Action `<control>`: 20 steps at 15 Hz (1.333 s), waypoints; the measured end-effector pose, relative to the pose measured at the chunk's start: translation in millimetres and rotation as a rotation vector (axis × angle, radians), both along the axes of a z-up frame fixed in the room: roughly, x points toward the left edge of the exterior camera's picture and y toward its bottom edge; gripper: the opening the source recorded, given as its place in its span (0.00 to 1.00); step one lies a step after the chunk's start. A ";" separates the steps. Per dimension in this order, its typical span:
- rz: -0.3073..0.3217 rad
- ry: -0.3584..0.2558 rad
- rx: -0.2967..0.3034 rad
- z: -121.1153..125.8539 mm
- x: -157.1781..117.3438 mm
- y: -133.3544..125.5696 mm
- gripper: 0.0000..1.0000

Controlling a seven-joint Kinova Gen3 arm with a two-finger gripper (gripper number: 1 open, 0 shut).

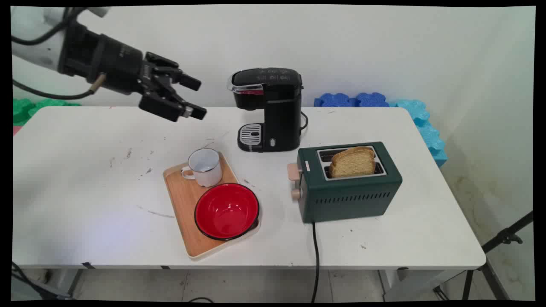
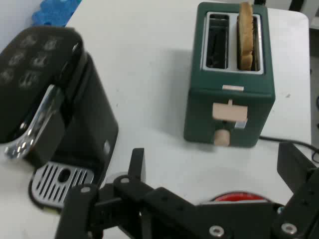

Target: Press the toaster switch

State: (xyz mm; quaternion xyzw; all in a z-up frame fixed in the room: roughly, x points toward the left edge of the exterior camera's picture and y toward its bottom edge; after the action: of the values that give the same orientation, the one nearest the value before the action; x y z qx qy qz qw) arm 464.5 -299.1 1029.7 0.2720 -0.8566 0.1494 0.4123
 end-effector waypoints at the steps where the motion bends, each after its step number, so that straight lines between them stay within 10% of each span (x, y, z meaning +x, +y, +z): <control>1: -0.010 0.002 -0.005 0.4 -7.2 -4.0 1.00; 13: -0.099 -0.008 0.014 -23.8 -105.4 -59.6 1.00; 14: -0.108 -0.011 0.021 -29.6 -111.1 -62.9 0.00; 20: -0.137 -0.029 0.062 -58.7 -128.4 -72.3 0.00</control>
State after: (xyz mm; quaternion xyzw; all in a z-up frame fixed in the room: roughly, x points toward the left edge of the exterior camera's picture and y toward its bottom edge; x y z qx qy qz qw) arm 336.1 -371.4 971.0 0.2233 -0.8832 0.0982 0.4005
